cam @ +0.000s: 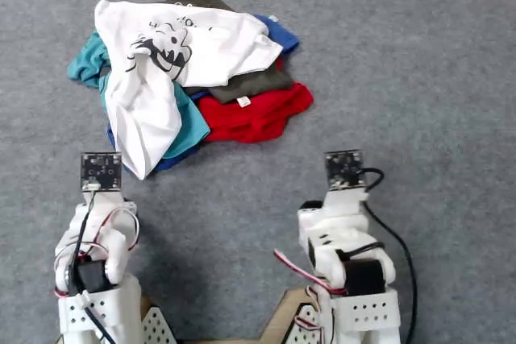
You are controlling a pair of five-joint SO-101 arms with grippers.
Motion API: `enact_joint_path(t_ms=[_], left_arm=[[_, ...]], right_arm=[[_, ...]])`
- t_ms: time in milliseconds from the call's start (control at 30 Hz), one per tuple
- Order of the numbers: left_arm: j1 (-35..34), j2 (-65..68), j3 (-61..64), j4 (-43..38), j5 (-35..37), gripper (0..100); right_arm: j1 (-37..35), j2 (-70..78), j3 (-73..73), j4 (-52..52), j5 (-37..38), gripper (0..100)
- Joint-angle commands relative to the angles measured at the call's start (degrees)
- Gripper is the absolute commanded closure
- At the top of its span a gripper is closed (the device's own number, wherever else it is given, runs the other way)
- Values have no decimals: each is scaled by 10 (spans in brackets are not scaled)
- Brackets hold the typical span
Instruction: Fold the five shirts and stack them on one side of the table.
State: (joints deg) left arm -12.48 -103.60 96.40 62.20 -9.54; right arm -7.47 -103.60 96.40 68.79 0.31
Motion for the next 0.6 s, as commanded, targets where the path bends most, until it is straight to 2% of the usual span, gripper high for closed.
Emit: enact_joint_path(t_ms=[0,100,200,300,467,567], left_arm=[[44,-4,8,0,2,970],[88,-4,8,-4,-1,970],[94,-6,-2,-18,-3,970],[66,-4,-29,-47,-2,970],[1,-4,-117,-48,3,970],[-6,9,-179,-47,3,970]], right_arm=[[-38,-38,1,-25,-2,983],[-39,-38,-2,-87,-1,981],[-57,-34,0,-128,-1,980],[-89,-33,-15,-118,-5,979],[-92,-32,-77,-115,-23,979],[-92,-27,-109,-115,-22,979]])
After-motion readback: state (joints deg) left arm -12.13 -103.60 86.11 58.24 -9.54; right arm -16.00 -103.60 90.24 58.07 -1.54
